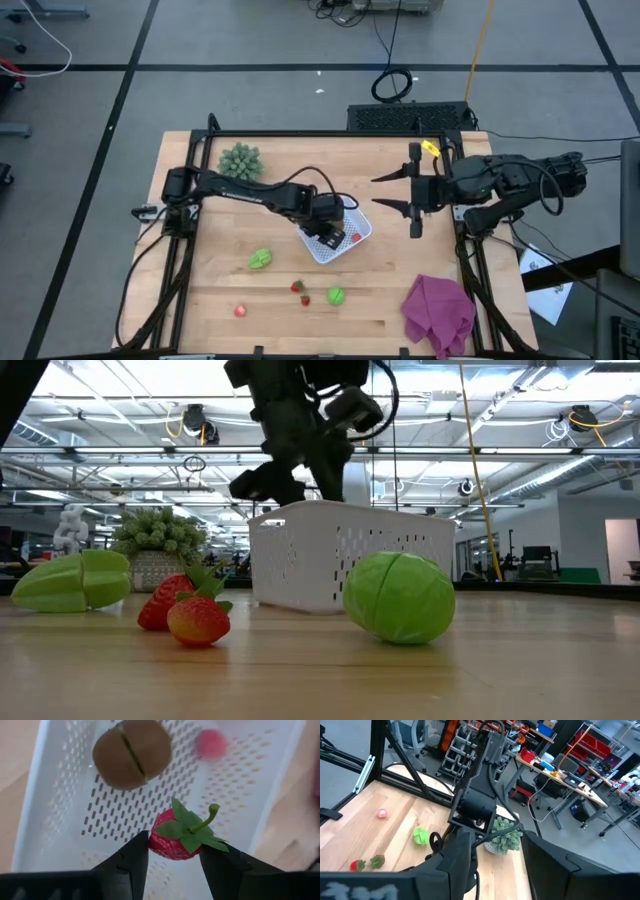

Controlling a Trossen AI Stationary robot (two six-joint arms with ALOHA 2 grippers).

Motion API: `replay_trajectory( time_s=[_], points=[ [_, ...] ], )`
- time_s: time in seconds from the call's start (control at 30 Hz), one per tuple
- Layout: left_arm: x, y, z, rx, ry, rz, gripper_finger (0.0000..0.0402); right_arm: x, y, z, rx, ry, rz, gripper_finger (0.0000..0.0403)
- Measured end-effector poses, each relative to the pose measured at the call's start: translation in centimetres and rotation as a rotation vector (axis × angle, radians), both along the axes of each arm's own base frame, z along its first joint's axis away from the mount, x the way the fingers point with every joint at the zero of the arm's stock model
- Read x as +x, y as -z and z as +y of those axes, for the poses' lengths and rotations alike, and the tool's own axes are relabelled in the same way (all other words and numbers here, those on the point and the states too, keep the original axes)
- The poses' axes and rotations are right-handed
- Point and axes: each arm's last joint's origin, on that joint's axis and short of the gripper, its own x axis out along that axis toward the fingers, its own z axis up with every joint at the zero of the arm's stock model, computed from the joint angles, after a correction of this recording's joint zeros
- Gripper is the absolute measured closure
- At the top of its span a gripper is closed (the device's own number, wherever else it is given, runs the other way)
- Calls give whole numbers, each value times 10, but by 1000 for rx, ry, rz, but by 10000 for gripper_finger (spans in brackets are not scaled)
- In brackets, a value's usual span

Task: Pick and placing Produce into tupperware
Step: Put the top strawberry into the white bin

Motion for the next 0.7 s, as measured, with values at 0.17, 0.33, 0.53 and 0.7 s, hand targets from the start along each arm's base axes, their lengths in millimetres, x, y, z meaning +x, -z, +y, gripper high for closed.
replay_trajectory(
  time_s=[0.17,0.33,0.53,0.7],
  points=[
    [3,4,0,-7,-14,-2,243,0,0,0,1,1,2,232],
    [4,12,0,-9,-25,23,243,0,0,0,2,1,2,232],
    [8,19,0,-3,-24,26,243,0,0,0,1,1,4,232],
    [9,21,0,16,-31,28,243,0,0,0,2,0,4,232]
  ],
)
